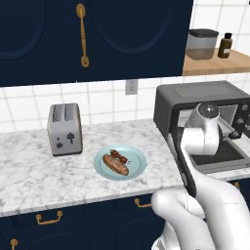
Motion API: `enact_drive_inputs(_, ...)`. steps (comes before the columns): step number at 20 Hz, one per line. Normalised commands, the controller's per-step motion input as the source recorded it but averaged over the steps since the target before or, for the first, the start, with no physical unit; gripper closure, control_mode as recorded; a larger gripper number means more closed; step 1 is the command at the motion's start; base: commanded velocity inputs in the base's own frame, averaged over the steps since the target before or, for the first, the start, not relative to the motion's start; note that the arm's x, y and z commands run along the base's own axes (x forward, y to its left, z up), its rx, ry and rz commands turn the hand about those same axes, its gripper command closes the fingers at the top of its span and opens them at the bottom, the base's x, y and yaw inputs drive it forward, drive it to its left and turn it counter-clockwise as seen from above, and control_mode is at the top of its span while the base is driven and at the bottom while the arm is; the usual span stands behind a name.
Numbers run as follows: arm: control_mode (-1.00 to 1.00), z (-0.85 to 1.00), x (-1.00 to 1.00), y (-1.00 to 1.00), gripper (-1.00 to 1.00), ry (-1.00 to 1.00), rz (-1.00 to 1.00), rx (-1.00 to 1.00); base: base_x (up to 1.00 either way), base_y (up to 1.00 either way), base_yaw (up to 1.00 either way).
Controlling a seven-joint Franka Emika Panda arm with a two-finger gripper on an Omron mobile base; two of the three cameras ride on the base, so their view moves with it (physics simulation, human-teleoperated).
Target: Pick up the kebab skewer and baguette bread, and place them inside the toaster oven. Close the toaster oven door and start by setting the timer.
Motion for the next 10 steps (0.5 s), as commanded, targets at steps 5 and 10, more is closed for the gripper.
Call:
enact_drive_inputs(5, -1.00, 0.00, 0.05, 1.00, -1.00, 0.22, 0.18, 0.16, 0.00, 0.00, 0.00)
enact_drive_inputs(10, -1.00, -0.38, 0.20, 0.94, -1.00, 0.31, 0.33, 0.18, 0.00, 0.00, 0.00)
